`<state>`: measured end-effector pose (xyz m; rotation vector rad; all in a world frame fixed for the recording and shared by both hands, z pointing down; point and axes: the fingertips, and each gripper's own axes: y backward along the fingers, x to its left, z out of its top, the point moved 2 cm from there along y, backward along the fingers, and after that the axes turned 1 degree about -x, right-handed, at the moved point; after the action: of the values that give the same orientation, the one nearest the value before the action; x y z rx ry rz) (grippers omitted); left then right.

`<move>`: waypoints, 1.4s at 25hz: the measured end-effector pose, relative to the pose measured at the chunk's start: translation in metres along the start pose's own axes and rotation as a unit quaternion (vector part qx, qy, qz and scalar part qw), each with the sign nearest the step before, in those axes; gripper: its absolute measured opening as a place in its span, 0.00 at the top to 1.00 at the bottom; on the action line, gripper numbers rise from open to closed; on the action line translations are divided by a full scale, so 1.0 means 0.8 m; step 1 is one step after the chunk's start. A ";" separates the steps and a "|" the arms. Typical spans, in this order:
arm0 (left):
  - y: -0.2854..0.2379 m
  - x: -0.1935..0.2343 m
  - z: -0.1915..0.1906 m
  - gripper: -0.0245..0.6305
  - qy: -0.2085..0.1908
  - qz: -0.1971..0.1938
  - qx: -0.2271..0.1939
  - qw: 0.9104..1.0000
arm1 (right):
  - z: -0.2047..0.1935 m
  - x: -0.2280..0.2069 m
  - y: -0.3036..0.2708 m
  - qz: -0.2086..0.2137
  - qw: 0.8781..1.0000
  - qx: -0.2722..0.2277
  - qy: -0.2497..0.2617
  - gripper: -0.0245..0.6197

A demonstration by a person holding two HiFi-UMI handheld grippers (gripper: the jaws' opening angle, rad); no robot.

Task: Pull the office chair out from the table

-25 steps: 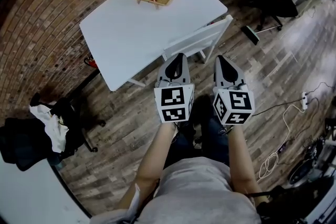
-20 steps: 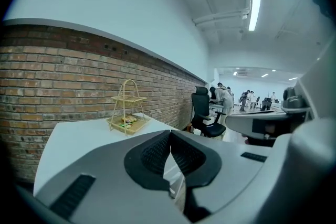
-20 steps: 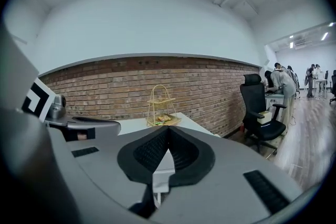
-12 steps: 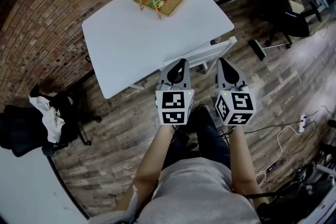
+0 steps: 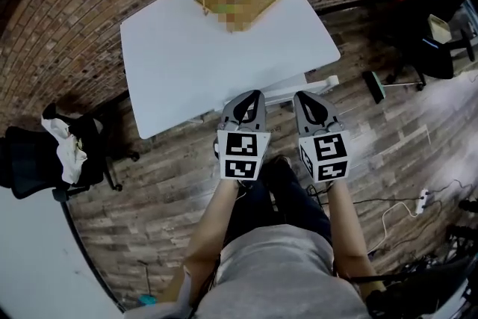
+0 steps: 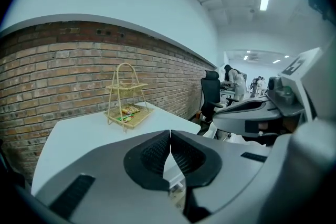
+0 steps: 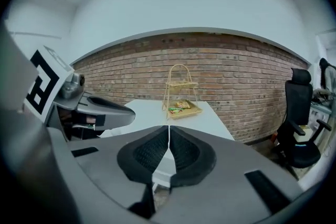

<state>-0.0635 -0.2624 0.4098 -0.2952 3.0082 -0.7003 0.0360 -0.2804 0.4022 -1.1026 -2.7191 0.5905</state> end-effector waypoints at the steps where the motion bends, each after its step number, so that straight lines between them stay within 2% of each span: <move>1: -0.004 -0.001 0.000 0.94 -0.005 -0.003 0.005 1.000 | -0.001 -0.002 -0.005 0.007 1.000 0.004 0.010 0.94; 9: -0.024 -0.002 -0.014 0.94 -0.057 -0.033 0.052 0.996 | -0.013 0.002 -0.039 0.062 0.993 0.056 0.088 0.94; 10: -0.026 -0.002 -0.016 0.94 -0.064 -0.038 0.058 0.996 | -0.017 0.003 -0.043 0.070 0.991 0.065 0.097 0.92; 12: -0.031 -0.003 -0.020 0.94 -0.085 -0.048 0.071 0.993 | -0.023 0.005 -0.050 0.087 0.987 0.083 0.109 0.76; 16: -0.044 -0.010 -0.028 0.94 -0.145 -0.079 0.106 0.981 | -0.029 0.002 -0.061 0.103 0.980 0.105 0.137 0.74; 19: -0.053 -0.012 -0.039 0.81 -0.169 -0.105 0.140 0.970 | -0.042 0.003 -0.070 0.126 0.964 0.136 0.190 0.70; 22: -0.060 -0.009 -0.046 0.80 -0.190 -0.121 0.162 0.961 | -0.058 0.008 -0.074 0.154 0.942 0.172 0.245 0.70; 24: -0.066 -0.008 -0.053 0.76 -0.218 -0.138 0.184 0.949 | -0.066 0.006 -0.078 0.161 0.924 0.194 0.287 0.70; 27: -0.077 -0.008 -0.068 0.68 -0.259 -0.167 0.234 0.922 | -0.077 0.001 -0.088 0.168 0.893 0.225 0.352 0.70; 31: -0.091 -0.012 -0.076 0.67 -0.305 -0.197 0.269 0.892 | -0.098 -0.005 -0.101 0.190 0.849 0.272 0.411 0.69; 32: -0.094 -0.014 -0.079 0.67 -0.316 -0.205 0.276 0.884 | -0.103 -0.006 -0.103 0.195 0.841 0.283 0.419 0.69; 35: -0.101 -0.018 -0.094 0.67 -0.343 -0.218 0.301 0.862 | -0.110 -0.009 -0.109 0.199 0.825 0.299 0.436 0.68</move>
<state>-0.0412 -0.2983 0.5128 -0.9559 1.9377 -1.1988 0.0103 -0.3162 0.5180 -1.3085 -1.3950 0.6879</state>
